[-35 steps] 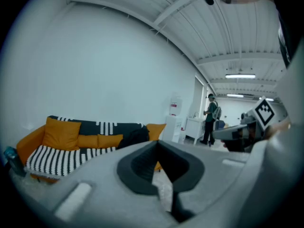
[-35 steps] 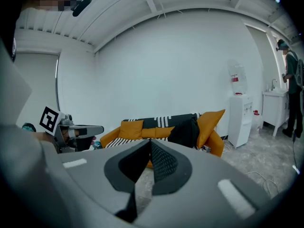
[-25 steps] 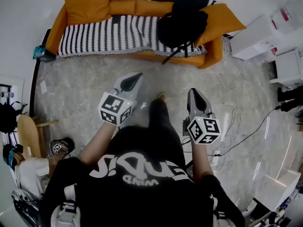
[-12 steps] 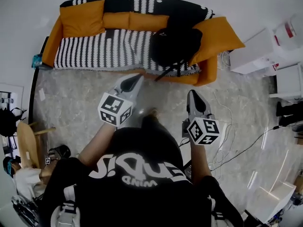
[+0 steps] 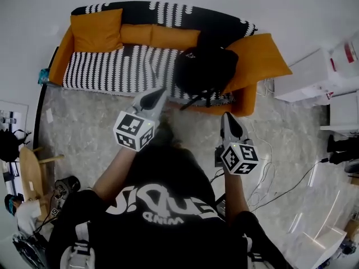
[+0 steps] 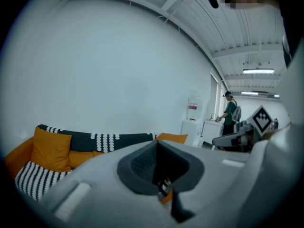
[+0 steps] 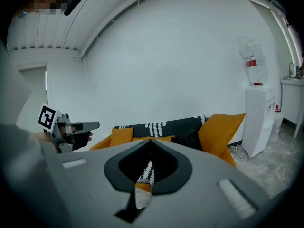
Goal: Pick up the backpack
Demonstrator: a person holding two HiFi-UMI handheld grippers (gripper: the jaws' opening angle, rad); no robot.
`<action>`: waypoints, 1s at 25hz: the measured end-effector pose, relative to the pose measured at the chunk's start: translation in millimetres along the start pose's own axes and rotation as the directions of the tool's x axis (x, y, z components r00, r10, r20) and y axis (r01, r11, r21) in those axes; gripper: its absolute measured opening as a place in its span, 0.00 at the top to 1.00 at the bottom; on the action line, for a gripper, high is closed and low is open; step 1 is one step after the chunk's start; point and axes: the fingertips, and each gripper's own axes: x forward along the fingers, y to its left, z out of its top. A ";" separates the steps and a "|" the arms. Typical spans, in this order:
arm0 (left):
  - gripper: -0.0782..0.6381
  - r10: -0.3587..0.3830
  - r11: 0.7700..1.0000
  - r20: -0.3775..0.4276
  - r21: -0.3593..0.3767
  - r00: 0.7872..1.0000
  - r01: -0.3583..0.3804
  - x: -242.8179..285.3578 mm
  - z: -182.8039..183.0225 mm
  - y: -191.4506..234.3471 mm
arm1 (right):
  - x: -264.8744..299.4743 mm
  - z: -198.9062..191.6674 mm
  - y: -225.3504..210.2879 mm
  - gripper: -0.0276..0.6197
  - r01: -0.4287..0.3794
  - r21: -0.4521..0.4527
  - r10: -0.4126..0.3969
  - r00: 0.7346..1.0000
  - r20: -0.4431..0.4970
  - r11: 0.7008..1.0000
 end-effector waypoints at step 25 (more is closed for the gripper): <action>0.89 -0.179 0.984 -0.067 -0.033 0.982 0.177 248.6 55.9 131.6 | 230.7 126.3 -100.8 0.96 0.098 0.012 -0.097 0.994 -0.040 0.995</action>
